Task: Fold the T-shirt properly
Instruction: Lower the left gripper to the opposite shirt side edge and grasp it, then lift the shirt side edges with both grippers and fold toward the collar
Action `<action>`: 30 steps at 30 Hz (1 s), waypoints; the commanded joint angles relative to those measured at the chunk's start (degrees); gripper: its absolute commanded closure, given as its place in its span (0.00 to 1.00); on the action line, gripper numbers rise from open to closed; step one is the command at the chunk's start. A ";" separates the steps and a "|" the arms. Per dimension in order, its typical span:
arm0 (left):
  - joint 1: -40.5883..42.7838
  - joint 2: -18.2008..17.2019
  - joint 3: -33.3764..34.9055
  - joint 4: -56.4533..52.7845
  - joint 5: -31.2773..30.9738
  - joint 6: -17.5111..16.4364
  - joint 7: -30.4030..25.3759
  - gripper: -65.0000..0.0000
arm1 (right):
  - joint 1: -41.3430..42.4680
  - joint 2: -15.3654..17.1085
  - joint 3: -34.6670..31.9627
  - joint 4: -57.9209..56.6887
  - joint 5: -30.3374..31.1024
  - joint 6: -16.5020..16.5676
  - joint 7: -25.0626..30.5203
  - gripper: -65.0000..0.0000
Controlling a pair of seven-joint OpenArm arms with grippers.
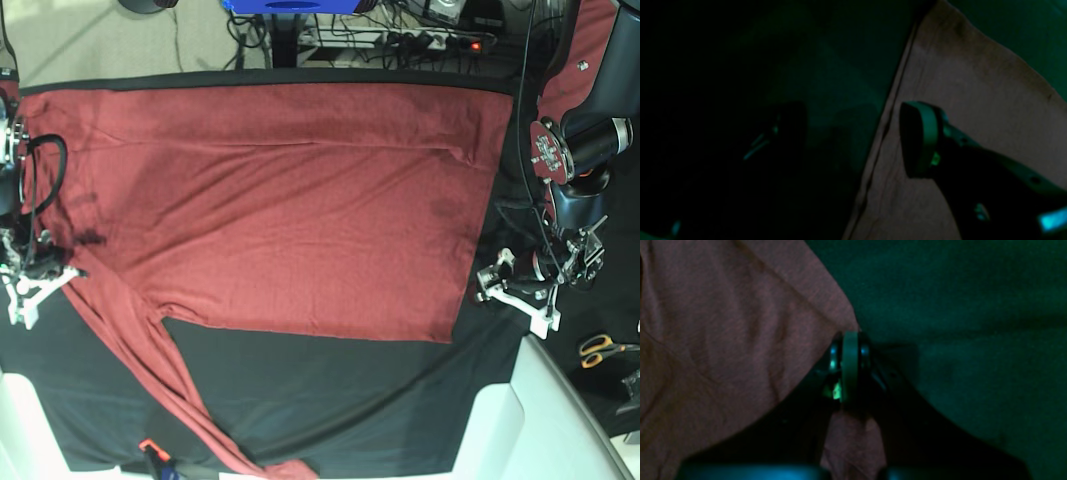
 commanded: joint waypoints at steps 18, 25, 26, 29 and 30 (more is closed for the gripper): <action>-1.23 0.17 -0.10 0.42 -0.03 -0.08 0.61 0.35 | 1.66 0.75 0.05 0.58 0.30 0.06 0.96 1.00; -1.23 0.17 0.43 0.42 -0.03 -0.08 0.61 0.34 | 1.66 0.66 0.05 0.58 0.30 0.06 0.96 1.00; -1.23 0.17 0.43 0.42 -0.03 -0.08 0.61 0.34 | 1.66 0.66 0.05 0.58 0.30 0.06 0.96 1.00; -1.23 1.32 0.43 0.42 0.40 -0.08 0.61 0.34 | 1.66 0.66 0.05 0.58 0.30 0.06 0.96 1.00; -1.23 1.76 0.52 0.51 0.49 -0.08 0.61 0.34 | 1.66 0.66 0.05 0.58 0.30 0.06 0.96 1.00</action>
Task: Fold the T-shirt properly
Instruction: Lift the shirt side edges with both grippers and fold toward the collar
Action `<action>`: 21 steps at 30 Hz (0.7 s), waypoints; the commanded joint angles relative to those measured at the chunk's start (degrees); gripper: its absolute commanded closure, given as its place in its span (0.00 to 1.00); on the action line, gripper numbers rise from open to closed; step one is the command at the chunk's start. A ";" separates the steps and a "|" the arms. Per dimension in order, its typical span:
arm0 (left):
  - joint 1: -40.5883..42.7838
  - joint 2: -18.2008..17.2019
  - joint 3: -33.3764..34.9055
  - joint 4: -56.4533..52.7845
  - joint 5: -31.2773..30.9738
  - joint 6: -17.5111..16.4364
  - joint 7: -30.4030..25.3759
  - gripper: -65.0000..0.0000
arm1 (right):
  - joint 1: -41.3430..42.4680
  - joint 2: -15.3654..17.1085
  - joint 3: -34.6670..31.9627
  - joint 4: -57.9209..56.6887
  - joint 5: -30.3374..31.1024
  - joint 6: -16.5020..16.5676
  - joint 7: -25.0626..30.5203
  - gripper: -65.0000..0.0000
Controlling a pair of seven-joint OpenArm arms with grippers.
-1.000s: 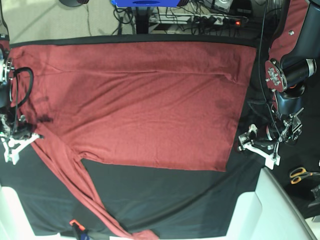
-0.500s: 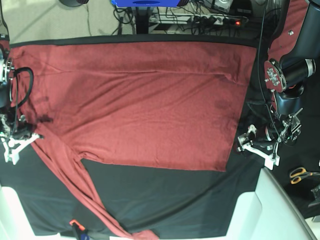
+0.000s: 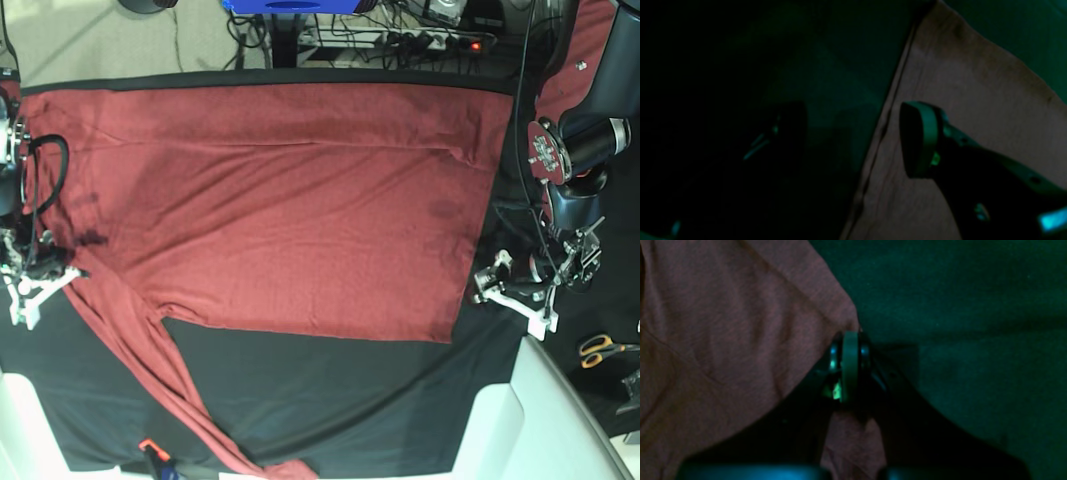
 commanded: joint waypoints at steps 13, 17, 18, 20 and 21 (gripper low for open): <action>-2.75 1.24 0.08 0.31 0.27 -0.15 1.02 0.34 | 1.66 0.97 0.14 0.67 0.32 0.06 0.88 1.00; -2.75 1.32 0.17 0.23 0.36 -0.15 1.11 0.34 | 1.66 0.97 0.14 0.67 0.32 0.06 0.88 1.00; -2.75 1.32 0.17 0.23 0.36 -0.15 1.20 0.34 | 1.66 0.97 0.14 0.67 0.32 0.06 0.88 1.00; -2.31 1.32 0.26 0.14 0.36 -0.06 1.20 0.35 | 1.66 1.06 0.05 0.67 0.32 0.06 0.88 1.00; -2.31 1.32 0.26 0.14 0.45 -0.06 1.20 0.35 | 1.66 1.06 0.05 0.67 0.32 0.06 0.88 1.00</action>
